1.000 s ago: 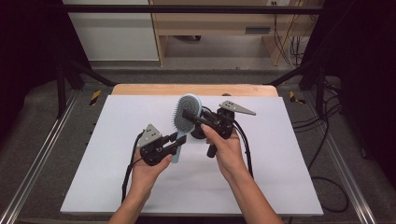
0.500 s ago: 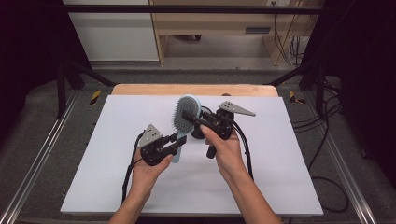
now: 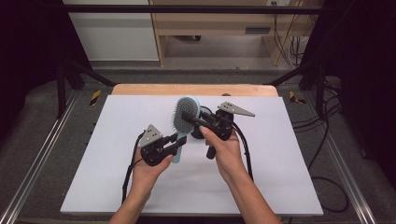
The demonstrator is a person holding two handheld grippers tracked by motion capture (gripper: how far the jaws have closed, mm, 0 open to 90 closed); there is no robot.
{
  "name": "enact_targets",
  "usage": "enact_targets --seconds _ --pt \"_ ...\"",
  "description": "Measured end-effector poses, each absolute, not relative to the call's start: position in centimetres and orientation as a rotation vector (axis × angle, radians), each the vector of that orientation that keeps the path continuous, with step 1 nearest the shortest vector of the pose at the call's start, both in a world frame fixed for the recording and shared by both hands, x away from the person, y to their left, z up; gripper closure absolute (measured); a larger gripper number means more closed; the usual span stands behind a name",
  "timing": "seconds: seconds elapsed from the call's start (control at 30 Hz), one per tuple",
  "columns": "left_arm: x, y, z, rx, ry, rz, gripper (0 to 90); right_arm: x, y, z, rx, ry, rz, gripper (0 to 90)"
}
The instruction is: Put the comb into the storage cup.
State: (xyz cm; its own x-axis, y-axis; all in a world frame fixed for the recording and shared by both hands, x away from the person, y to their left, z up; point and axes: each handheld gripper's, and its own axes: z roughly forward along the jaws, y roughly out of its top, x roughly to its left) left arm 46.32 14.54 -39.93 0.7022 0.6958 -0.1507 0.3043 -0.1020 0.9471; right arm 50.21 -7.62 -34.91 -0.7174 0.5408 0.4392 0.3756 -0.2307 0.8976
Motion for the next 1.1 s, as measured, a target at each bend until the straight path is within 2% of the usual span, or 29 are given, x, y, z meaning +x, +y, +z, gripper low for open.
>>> enact_targets --seconds 1.1 --pt "46.32 14.49 -39.92 1.688 0.81 0.388 68.9 49.8 -7.54 -34.72 1.099 1.869 2.077 55.1"
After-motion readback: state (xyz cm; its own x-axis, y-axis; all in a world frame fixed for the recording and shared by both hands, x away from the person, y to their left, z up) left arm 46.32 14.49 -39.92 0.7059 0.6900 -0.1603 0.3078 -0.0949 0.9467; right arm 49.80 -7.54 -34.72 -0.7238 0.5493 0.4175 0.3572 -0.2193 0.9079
